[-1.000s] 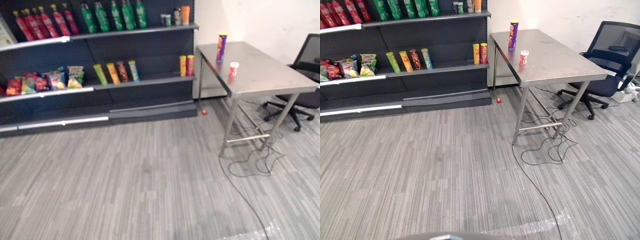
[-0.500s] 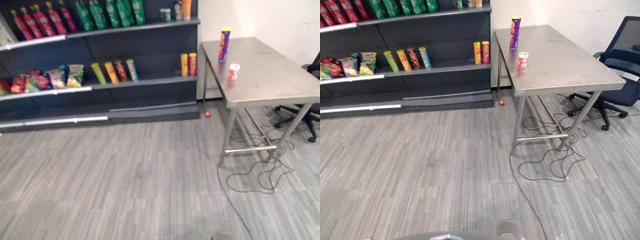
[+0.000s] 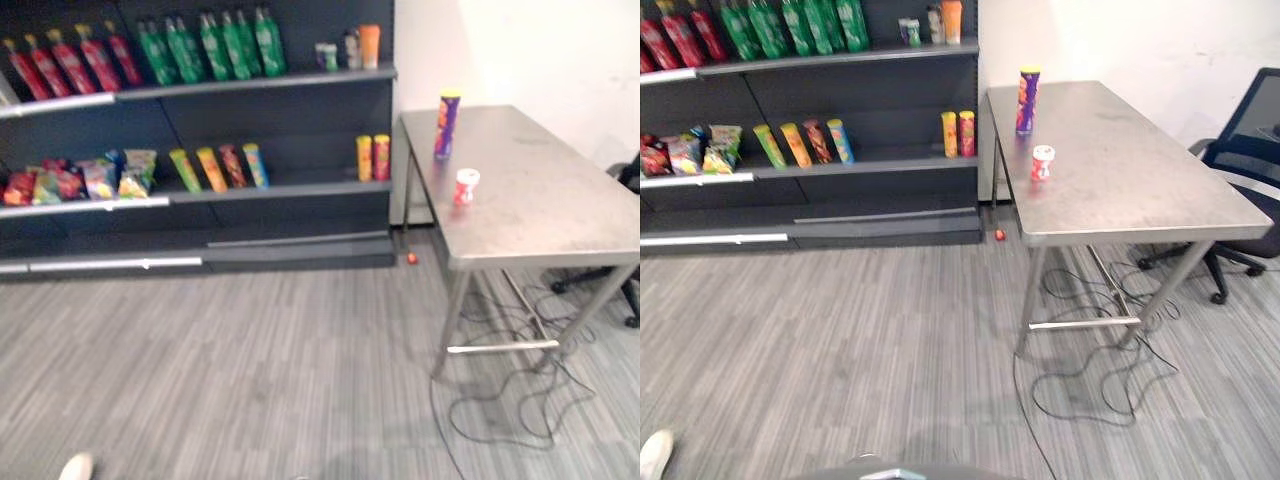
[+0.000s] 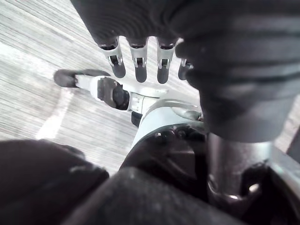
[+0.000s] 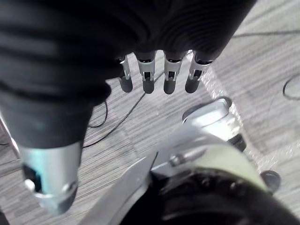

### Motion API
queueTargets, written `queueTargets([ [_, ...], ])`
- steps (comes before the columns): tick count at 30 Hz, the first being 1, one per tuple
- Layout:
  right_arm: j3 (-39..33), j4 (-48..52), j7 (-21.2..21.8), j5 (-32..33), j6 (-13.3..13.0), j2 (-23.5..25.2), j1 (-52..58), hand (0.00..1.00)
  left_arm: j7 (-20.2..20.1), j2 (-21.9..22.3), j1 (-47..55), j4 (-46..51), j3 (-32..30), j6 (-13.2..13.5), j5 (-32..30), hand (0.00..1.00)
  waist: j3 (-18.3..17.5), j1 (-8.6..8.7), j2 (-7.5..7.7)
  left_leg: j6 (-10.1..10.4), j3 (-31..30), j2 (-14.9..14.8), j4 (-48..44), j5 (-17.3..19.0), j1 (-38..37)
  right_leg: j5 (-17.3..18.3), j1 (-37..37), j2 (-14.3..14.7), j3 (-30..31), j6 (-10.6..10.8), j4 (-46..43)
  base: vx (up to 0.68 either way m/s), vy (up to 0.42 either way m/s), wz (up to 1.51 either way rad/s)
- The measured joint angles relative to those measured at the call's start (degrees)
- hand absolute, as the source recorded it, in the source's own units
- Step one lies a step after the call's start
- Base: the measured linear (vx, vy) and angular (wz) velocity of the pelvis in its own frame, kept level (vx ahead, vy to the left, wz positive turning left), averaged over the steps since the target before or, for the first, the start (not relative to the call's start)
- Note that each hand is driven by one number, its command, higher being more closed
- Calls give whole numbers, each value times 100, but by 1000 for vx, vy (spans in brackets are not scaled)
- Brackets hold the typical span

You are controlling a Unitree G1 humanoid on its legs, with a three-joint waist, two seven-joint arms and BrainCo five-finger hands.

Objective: Put the gum and the chips on the shelf.

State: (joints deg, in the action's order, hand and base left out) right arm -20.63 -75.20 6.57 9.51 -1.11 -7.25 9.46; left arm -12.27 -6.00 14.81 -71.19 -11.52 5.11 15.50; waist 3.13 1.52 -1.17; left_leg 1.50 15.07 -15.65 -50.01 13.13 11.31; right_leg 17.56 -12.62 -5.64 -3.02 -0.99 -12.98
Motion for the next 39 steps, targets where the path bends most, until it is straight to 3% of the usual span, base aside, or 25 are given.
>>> queueTargets([
  [1,100,15,-2,8,-17,-11,2,0,49,31,-15,20,27,-5,-1,0,7,10,-13,98,-50,303,1145,-91,30,283,-55,-31,78,46,-51,215,176,10],
  [2,217,66,-22,34,-44,-116,-50,0,191,142,-126,30,98,-34,-4,0,138,1,-141,216,-320,446,2273,-332,39,601,-44,138,223,312,-248,222,203,7],
  [3,297,48,-45,53,-13,-39,-72,0,54,9,-77,10,54,-22,-4,0,166,6,-3,316,-238,480,2402,-220,-85,673,-36,115,427,217,-302,257,158,9],
  [4,440,51,-34,49,-28,-19,-103,0,37,-8,-21,198,4,-9,1,0,175,-12,1,459,-211,517,2660,-313,-287,596,-10,389,763,296,-300,246,96,-2],
  [5,646,58,-43,47,-35,16,-162,0,42,61,38,293,-88,-8,5,0,245,-38,160,561,-174,420,2451,-321,-261,258,76,691,962,110,-207,266,58,-6],
  [6,770,80,-47,48,-38,22,-211,0,2,91,101,384,-159,37,8,0,326,-60,187,585,-132,376,2085,-308,-119,224,77,722,946,-122,-166,159,76,-2],
  [8,819,175,-67,-21,-37,-69,-305,0,-43,265,163,481,-488,117,-59,0,317,-13,50,356,-92,281,1869,-119,502,400,39,736,1034,-201,91,99,117,-1],
  [9,890,172,-67,-67,-28,-109,-405,0,-44,358,155,555,-699,113,-60,0,319,-57,10,35,-27,294,1796,-153,551,470,35,699,1210,-174,83,224,194,-41],
  [11,987,135,-31,-78,-39,-108,-484,0,-38,399,178,507,-819,97,-74,0,229,-66,40,36,232,412,1908,142,321,360,56,549,1622,-24,-10,345,227,-61],
  [14,975,-25,13,-244,-64,-115,-465,0,0,343,169,105,-1117,22,-86,0,-91,-39,161,-62,702,675,2509,197,-288,16,653,544,2315,214,-1304,378,185,-60],
  [16,896,-165,14,-272,-67,-88,-494,0,24,240,88,32,-1013,-53,-93,0,-61,-13,227,-72,888,844,2830,264,-751,-301,1119,553,2172,718,-2604,338,112,-36],
  [17,723,-196,8,-261,-67,-71,-465,0,95,140,27,-60,-803,-82,-100,0,0,-1,252,-81,918,1003,3129,292,-1199,-840,1323,449,1824,838,-3391,248,101,-2],
  [19,709,-191,12,-261,-68,-76,-291,0,347,32,-68,-178,-392,-180,-100,0,62,31,162,-118,957,1130,3624,349,-2004,-1397,1614,124,1053,757,-4560,370,139,4],
  [22,676,-101,11,-214,-67,-63,-262,0,432,-125,-192,-271,169,-281,-101,0,149,60,165,-78,1016,1210,4214,321,-2813,-1017,2387,-195,215,390,-5392,323,57,1],
  [24,565,62,18,-211,-66,-26,-266,0,480,-195,-199,-302,454,-337,-110,0,165,175,147,-34,1021,1178,4556,295,-3082,-729,3036,-249,-81,423,-5102,363,-52,12],
  [27,452,61,18,-227,-51,32,-255,0,504,-252,-294,-305,730,-473,-254,0,432,334,62,10,861,981,4799,509,-3462,-713,3522,-181,-183,491,-3456,437,-204,34],
  [28,309,45,16,-256,-21,38,-173,0,515,-276,-334,-305,738,-535,-312,0,455,333,63,22,753,946,4824,705,-3575,-840,3581,-169,-93,567,-2417,403,-220,30],
  [29,264,48,17,-273,-12,65,-90,0,516,-282,-336,-306,727,-554,-334,0,441,336,108,50,586,990,4922,809,-3722,-1355,3543,-183,-115,445,-1804,551,-237,24],
  [30,234,58,-3,-285,7,-38,-20,0,640,-70,-406,-293,672,-565,-341,0,487,327,-225,-82,430,864,5026,853,-3877,-1134,3425,22,-313,427,-1855,566,-157,-4],
  [32,331,83,2,-283,-8,-60,-128,0,735,-24,-424,-275,409,-551,-474,0,467,311,-191,23,373,843,4930,140,-3864,-1048,3510,205,-382,298,-1932,527,-159,-55],
  [34,761,362,-58,-284,-8,-98,-161,0,685,40,-375,-275,15,-530,-562,0,444,329,-167,146,318,685,4369,-502,-3767,-748,3219,363,-828,-40,-1708,519,-291,-86],
  [36,475,336,-5,-287,-34,-48,-93,0,667,34,-341,-284,36,-415,-555,0,416,334,-160,135,-52,381,3002,-971,-3335,-642,2764,572,-765,-198,-1463,537,-222,-38],
  [37,411,332,-4,-280,-28,14,-70,0,590,5,-342,-286,39,-348,-546,0,416,379,-131,142,-222,194,1734,-1768,-2828,-547,2405,599,-731,-279,-1281,497,-94,-14],
  [38,396,334,-6,-277,-32,11,-71,0,561,5,-338,-289,54,-316,-541,0,442,414,-116,74,-288,49,1023,-1782,-2531,-540,2223,620,-716,-298,-1157,480,-59,-18],
  [39,388,338,-10,-259,-35,11,-109,0,525,5,-312,-286,76,-278,-506,0,431,416,-131,-37,-303,-12,61,-1464,-2092,-540,1969,663,-587,-298,-964,316,-44,-53],
])
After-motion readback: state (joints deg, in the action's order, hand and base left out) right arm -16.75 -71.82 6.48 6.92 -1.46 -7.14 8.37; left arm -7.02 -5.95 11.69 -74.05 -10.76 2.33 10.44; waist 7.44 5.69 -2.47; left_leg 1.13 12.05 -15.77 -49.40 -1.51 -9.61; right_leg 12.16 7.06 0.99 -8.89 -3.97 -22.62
